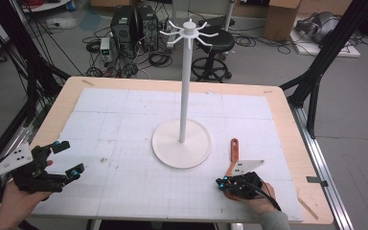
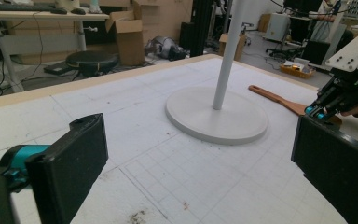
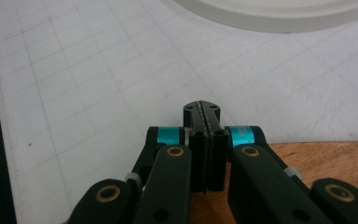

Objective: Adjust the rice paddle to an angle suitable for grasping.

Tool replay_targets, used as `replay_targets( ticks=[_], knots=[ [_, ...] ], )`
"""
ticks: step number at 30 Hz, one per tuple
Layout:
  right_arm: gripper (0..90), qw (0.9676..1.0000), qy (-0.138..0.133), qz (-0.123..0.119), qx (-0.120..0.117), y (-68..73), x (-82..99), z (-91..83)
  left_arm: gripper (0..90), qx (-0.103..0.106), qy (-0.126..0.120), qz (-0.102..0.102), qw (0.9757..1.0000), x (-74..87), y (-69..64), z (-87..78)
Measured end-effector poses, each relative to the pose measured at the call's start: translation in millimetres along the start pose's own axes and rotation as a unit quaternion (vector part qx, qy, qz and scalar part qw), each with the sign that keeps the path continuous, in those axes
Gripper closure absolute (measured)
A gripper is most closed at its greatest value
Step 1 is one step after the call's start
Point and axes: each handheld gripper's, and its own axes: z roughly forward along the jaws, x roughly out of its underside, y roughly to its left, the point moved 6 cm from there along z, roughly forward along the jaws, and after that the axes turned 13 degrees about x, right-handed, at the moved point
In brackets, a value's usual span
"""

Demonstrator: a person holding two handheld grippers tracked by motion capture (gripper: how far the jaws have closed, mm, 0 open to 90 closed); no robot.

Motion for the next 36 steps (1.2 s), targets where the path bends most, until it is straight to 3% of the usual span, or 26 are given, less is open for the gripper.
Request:
replay_targets(
  ticks=[14,25,28,30,31,35,36],
  knots=[
    [90.0,0.9991,0.003,0.041,0.005,-16.6,20.5,-17.8,4.1,0.005,0.001,0.000,1.0000,0.2,1.5,4.0],
    [90.0,0.9981,0.006,0.060,0.014,-32.8,35.4,-31.2,4.1,0.007,-0.002,-0.002,1.0000,-0.3,1.3,5.3],
    [90.0,0.9986,0.003,0.050,0.019,-34.6,33.8,-32.2,4.1,0.008,0.001,-0.001,1.0000,-0.4,0.9,6.3],
    [90.0,0.9977,-0.026,0.058,0.025,-41.3,25.2,-37.2,4.1,0.011,0.004,0.002,0.9999,-0.7,-1.2,9.1],
    [90.0,0.9977,-0.026,0.058,0.025,-41.3,25.2,-37.2,4.1,0.011,0.004,0.002,0.9999,-0.7,-1.2,9.1],
    [90.0,0.9950,-0.045,0.062,0.065,-59.1,15.6,-41.7,4.0,0.014,0.008,0.008,0.9998,-1.2,-4.6,11.4],
    [90.0,0.9929,-0.047,0.068,0.085,-69.1,14.2,-41.4,4.0,0.015,0.008,0.009,0.9998,-1.2,-5.5,11.9]
  ],
)
